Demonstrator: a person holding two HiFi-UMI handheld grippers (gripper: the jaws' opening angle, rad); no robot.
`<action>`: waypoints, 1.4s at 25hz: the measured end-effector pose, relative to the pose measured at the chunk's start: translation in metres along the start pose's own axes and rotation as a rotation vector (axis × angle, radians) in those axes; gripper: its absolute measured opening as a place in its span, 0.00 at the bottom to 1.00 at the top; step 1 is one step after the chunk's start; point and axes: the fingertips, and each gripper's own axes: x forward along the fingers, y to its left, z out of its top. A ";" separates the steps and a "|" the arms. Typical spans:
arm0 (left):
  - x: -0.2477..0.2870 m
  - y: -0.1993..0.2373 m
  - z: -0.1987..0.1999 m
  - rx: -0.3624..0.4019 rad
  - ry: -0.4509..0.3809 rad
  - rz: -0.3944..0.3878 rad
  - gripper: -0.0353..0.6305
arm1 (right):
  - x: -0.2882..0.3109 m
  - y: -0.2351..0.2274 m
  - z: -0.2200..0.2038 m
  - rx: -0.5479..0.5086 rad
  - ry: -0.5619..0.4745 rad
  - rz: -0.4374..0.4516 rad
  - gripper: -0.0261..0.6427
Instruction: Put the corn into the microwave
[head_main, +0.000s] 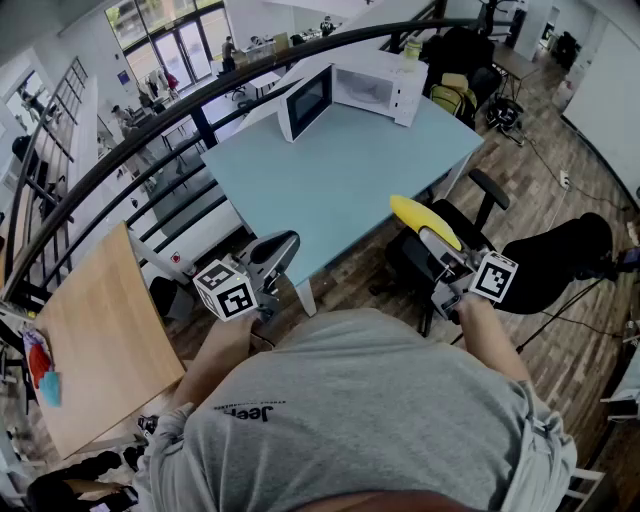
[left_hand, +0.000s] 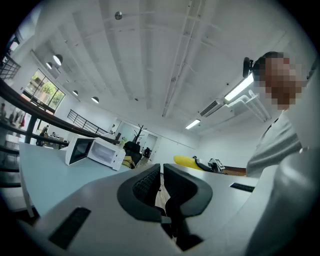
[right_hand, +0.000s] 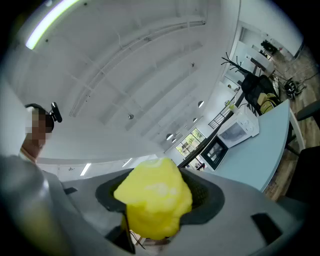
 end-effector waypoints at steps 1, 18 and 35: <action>0.001 0.002 0.000 0.000 0.001 0.001 0.11 | 0.001 -0.002 0.000 -0.001 0.001 0.001 0.43; 0.008 0.001 0.000 0.006 0.009 0.002 0.11 | 0.000 -0.008 0.003 0.029 -0.008 0.027 0.43; 0.055 -0.024 -0.009 0.017 0.009 0.016 0.11 | -0.032 -0.030 0.026 0.066 -0.003 0.084 0.43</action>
